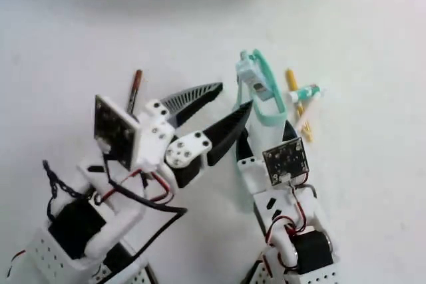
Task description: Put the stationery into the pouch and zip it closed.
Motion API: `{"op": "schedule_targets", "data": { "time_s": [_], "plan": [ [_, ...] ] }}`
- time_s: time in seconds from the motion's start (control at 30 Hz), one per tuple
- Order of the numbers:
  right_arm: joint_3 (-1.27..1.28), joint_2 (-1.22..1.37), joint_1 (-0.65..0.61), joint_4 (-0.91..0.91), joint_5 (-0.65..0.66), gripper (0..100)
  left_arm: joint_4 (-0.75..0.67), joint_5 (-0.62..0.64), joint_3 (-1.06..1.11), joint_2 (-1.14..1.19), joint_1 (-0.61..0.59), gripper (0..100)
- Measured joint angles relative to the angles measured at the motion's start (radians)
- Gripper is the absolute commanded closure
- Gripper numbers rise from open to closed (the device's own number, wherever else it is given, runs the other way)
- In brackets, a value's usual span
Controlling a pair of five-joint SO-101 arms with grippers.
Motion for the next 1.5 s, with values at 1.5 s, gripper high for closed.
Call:
{"op": "schedule_targets", "data": {
  "time_s": [1.5],
  "plan": [
    [0.034,-0.005,0.000,-0.032,0.000,76.2,0.002,0.000,-0.298,0.453,-0.083,82]
  ]
}}
